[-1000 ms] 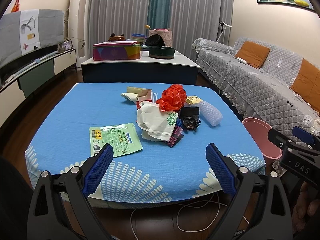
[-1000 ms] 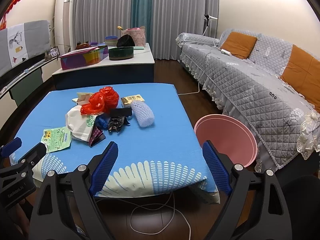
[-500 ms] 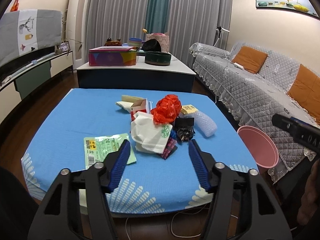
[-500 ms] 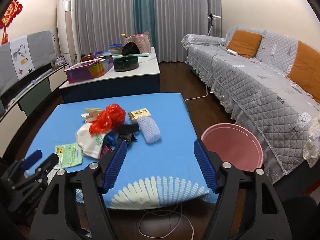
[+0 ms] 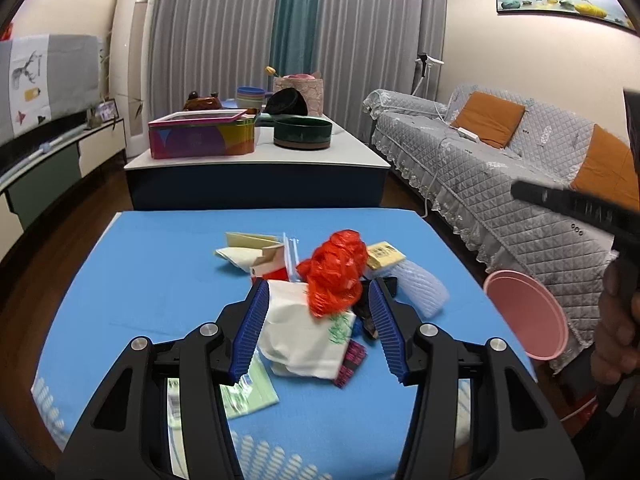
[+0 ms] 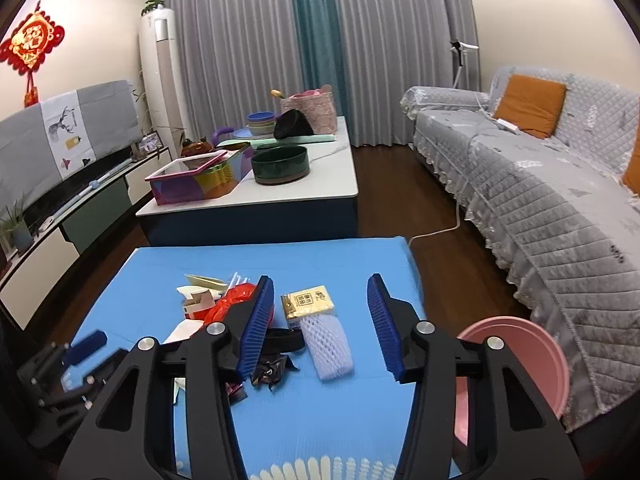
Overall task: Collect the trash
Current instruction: 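Grasp the white paper bag with the left gripper while the right gripper grasps the white foam net sleeve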
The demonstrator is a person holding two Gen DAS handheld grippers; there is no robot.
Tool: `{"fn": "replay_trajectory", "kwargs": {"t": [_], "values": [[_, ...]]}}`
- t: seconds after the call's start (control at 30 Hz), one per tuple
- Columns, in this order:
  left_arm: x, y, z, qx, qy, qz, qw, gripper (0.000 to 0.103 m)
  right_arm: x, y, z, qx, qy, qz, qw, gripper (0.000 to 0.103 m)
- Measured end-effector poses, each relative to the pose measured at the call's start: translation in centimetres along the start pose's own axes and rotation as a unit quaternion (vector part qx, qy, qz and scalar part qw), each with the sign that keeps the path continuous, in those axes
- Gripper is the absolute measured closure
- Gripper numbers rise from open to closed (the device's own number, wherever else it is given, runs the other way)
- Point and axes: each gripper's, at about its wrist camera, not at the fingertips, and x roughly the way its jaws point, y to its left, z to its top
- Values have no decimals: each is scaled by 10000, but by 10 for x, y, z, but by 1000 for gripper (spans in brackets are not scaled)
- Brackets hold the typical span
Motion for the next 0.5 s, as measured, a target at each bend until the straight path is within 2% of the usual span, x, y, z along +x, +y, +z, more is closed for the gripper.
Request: {"fn": "replay_trajectory", "kwargs": {"t": [0.23,0.5], "values": [[33,21,-17,-401,183,287,9986,52,46,-4,-30,-21,464,-29,9989,63],[73,37,-27,-590,634,221,9960,52,95,-11,-48,-29,1000,-147,9949,61]]}}
